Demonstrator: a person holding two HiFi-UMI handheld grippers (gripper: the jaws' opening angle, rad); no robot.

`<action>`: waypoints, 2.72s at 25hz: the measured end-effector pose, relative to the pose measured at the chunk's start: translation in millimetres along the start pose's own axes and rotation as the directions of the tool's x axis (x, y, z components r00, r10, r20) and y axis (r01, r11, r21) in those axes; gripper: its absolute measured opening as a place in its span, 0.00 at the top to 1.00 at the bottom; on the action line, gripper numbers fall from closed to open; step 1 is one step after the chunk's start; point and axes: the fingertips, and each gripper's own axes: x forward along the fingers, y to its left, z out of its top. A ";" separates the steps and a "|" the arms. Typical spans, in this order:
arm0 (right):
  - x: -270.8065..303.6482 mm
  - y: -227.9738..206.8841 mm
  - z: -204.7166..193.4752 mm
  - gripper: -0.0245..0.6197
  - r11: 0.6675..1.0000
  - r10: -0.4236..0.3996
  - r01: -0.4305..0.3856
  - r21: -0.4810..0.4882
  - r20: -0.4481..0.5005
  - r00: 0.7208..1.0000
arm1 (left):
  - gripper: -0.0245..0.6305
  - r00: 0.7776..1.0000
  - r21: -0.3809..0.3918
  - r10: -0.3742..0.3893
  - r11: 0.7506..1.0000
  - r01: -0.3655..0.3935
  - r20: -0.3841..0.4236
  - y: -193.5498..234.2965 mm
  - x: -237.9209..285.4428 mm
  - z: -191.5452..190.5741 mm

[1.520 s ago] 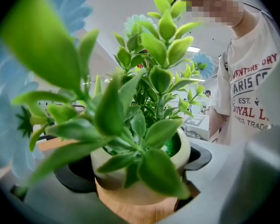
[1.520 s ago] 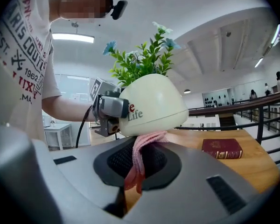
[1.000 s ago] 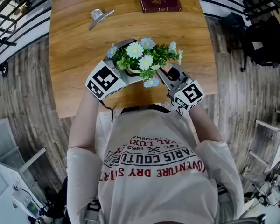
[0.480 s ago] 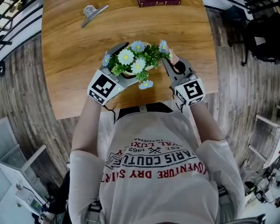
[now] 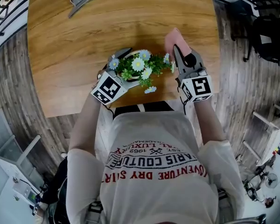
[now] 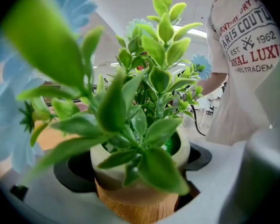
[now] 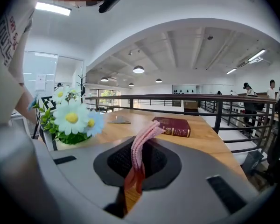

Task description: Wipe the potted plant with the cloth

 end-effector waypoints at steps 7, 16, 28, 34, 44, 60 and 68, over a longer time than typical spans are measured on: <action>2.1 -5.3 -16.2 0.90 1.000 0.015 -0.015 0.009 0.008 1.000 | 0.16 0.999 0.027 0.004 1.000 -0.003 -0.048 4.6 14.3 -22.9; 11.5 -10.9 -24.8 0.90 1.000 0.023 -0.023 0.005 0.045 0.999 | 0.16 0.994 0.099 -0.075 0.992 0.083 -0.079 1.7 26.5 -29.0; 6.3 -5.2 -12.9 0.90 1.000 -0.024 0.023 0.019 0.034 0.999 | 0.16 0.998 0.102 -0.035 0.994 0.040 -0.048 3.9 19.0 -27.0; -2.9 4.9 13.6 0.90 0.999 -0.034 0.034 0.015 0.044 0.998 | 0.16 0.999 0.010 0.050 0.999 -0.050 -0.004 15.7 -13.5 -11.0; -30.1 33.2 74.2 0.90 0.997 -0.010 0.019 -0.077 0.109 0.994 | 0.52 0.899 -0.057 0.375 0.926 -0.372 0.225 34.2 -109.7 93.2; -44.0 50.3 139.5 0.90 0.990 0.025 0.012 -0.139 0.262 0.965 | 0.93 0.642 -0.137 0.718 0.689 -0.712 0.271 65.0 -200.7 147.6; -44.0 51.4 142.1 0.90 0.989 0.038 -0.001 -0.145 0.250 0.968 | 0.93 0.642 -0.120 0.722 0.683 -0.720 0.258 62.8 -202.2 151.7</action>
